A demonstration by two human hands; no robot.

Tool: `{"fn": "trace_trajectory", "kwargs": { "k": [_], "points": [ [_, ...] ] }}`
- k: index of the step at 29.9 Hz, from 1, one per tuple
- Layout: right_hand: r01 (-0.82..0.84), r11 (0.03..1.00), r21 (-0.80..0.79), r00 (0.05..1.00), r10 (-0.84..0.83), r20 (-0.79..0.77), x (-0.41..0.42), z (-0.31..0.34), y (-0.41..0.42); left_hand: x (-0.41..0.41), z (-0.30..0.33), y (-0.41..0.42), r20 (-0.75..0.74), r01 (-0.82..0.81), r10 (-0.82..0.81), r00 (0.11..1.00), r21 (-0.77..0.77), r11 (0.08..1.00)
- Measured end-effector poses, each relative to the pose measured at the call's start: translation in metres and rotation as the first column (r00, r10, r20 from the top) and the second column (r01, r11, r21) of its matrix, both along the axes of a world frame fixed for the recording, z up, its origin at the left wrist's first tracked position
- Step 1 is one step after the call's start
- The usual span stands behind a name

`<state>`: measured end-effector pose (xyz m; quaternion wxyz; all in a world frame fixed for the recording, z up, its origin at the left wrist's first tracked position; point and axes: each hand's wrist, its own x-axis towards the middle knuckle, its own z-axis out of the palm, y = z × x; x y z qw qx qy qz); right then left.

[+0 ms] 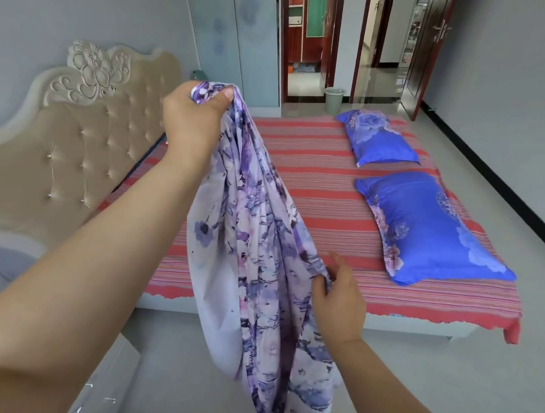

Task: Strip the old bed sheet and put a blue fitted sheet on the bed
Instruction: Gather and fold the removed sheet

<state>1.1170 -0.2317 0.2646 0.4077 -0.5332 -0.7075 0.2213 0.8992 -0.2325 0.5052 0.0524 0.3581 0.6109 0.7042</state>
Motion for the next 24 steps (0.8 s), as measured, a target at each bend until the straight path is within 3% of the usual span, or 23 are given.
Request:
{"fn": "trace_trajectory", "kwargs": {
  "k": [4,8,12,14,17,20,22,24],
  "points": [
    [0.008,0.994,-0.105,0.998,-0.014,-0.056,0.000,0.004,0.012,0.011,-0.003,0.001,0.002,0.018,-0.018,1.000,-0.027,0.999],
    [-0.161,0.941,-0.299,0.970,0.095,-0.224,-0.013,0.017,0.013,0.020,-0.002,0.006,0.005,0.042,-0.042,0.999,-0.024,0.999],
    [-0.045,0.994,-0.101,0.996,0.053,0.074,-0.004,0.021,0.009,0.016,-0.004,0.005,0.021,0.022,-0.021,1.000,-0.042,0.999],
    [-0.014,0.999,0.042,0.995,0.010,0.099,0.005,0.019,0.009,0.012,-0.006,0.003,0.033,0.005,-0.004,0.999,-0.037,0.999],
    [-0.104,0.978,0.183,0.989,0.083,0.122,0.013,0.011,0.008,0.008,-0.011,0.004,0.101,0.017,-0.016,0.995,-0.011,1.000],
    [-0.265,0.899,0.348,0.940,0.162,0.299,0.016,-0.006,-0.001,0.010,-0.012,0.005,0.146,0.045,-0.045,0.988,0.006,0.999],
    [-0.391,0.850,0.352,0.870,0.217,0.442,0.015,-0.011,-0.008,0.014,-0.013,0.007,0.161,0.072,-0.073,0.984,0.012,0.997],
    [-0.450,0.884,0.124,0.794,0.333,0.510,0.008,0.001,-0.022,0.021,-0.013,0.009,0.219,0.099,-0.100,0.971,0.016,0.995]
  ]
}}
